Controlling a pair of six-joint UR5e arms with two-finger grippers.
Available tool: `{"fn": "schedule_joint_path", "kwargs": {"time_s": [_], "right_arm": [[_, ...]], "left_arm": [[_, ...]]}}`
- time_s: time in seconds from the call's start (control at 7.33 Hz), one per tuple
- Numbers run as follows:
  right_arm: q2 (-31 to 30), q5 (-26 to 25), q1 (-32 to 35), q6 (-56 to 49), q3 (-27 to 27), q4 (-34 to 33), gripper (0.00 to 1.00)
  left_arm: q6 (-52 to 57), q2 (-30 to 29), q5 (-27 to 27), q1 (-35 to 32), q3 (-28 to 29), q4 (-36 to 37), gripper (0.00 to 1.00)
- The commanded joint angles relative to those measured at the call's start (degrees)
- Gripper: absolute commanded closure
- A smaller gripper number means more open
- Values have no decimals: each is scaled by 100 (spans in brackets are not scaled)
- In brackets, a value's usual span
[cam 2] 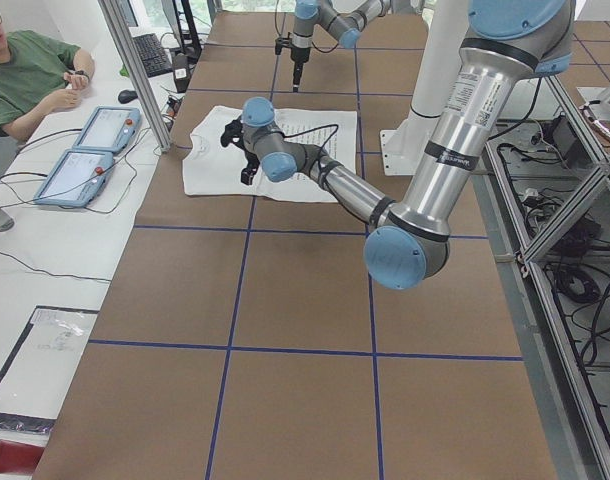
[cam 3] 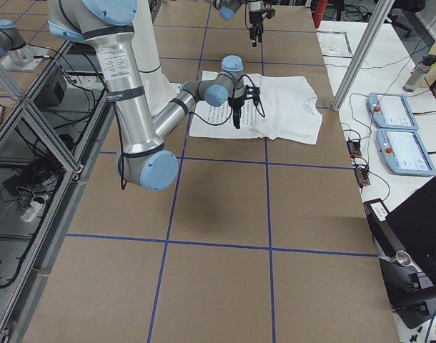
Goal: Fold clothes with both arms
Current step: 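Move both grippers down to the shirt hem corners nearest the robot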
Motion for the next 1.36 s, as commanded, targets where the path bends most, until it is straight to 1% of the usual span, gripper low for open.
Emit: {"fn": "schedule_joint_path", "kwargs": {"time_s": [0.0,0.14,0.27,0.55,0.68,0.82,0.95,1.23], "right_arm": [[-730,-619,-935,1189,854,485,0],[-1229,-1250,-1488,1578,847,1246,0],[-1556,-1517,-1755,1669,856,1654,0],[-1576,-1546,-1854,1775,856,1667,0],[-1576,-1546,-1854,1775,856,1667,0],[-1568,-1546,-1854,1775,865,1667,0],[-1568,-1546,-1854,1767,856,1667,0],[-1568,-1546,-1854,1775,865,1676,0]], "left_arm": [[-1268,789,628,950,-939,-176,0],[-1909,1236,1240,1529,-1073,-752,0],[-2411,1641,1864,2135,-1057,-1297,0],[-3220,1680,2526,3034,-1031,-1303,2],[-3451,1663,2668,3273,-996,-1277,7],[-3462,1680,2696,3362,-961,-1259,14],[-3471,1646,2713,3441,-874,-1111,16],[-3462,1592,2714,3486,-846,-1039,21]]}}
